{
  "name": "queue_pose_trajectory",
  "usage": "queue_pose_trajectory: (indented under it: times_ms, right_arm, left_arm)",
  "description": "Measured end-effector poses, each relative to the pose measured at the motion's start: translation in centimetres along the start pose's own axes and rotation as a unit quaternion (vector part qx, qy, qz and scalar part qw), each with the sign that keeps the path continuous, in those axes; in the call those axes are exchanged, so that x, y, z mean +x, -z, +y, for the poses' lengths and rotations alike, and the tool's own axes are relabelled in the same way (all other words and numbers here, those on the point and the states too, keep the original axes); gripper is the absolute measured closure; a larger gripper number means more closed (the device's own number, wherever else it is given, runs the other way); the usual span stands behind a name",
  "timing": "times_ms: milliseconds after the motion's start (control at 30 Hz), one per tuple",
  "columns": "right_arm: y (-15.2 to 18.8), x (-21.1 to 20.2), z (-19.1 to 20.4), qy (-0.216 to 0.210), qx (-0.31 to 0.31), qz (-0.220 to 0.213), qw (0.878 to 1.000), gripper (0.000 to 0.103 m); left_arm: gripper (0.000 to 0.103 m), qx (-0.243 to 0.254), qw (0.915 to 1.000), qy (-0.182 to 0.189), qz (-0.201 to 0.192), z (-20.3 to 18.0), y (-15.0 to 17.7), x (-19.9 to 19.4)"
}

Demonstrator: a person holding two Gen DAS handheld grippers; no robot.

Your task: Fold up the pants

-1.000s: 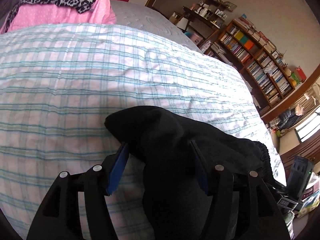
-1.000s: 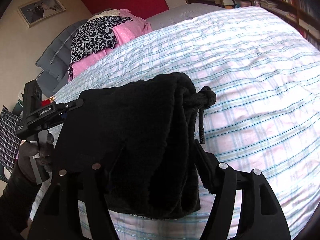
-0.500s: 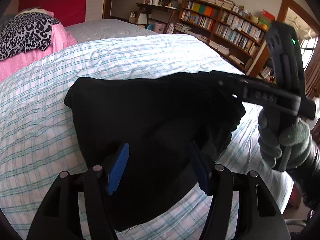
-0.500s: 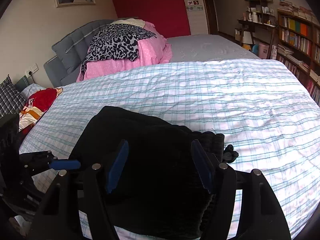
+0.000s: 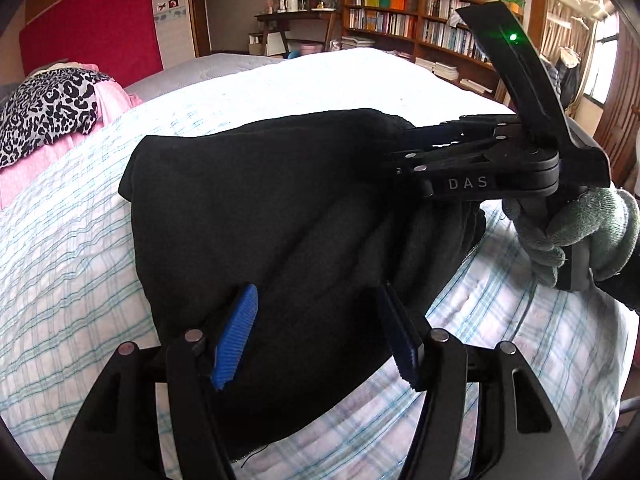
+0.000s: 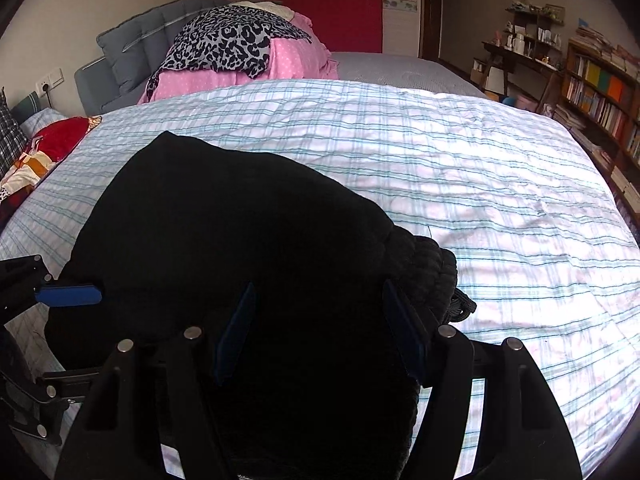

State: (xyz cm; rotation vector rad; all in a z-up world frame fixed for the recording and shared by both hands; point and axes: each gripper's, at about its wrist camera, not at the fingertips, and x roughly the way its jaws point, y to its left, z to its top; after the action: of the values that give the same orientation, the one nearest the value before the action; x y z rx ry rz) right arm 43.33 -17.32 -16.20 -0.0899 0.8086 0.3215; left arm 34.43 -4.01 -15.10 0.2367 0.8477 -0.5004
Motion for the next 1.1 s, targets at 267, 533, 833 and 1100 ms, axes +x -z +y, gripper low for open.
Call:
queue_pose_trajectory:
  times_ms: [267, 533, 833, 1100]
  right_arm:
    - [2.0, -5.2, 0.0, 0.009, 0.007, -0.013, 1.0, 0.037]
    - [5.2, -2.0, -1.6, 0.019, 0.048, 0.052, 0.997, 0.026]
    - [5.4, -5.4, -1.2, 0.026, 0.077, 0.031, 0.996, 0.025]
    - [7.6, -11.8, 0.0, 0.039, 0.1, 0.0, 0.994, 0.02]
  left_arm:
    - [0.038, 0.003, 1.0, 0.001, -0.008, -0.6, 0.3, -1.7]
    - [0.038, 0.017, 0.9999, -0.004, 0.0, -1.0, 1.0, -1.0]
    - [0.026, -0.034, 0.9994, -0.006, 0.01, -1.7, 0.6, -3.0]
    - [0.019, -0.091, 0.9951, -0.031, 0.021, -2.0, 1.1, -5.3]
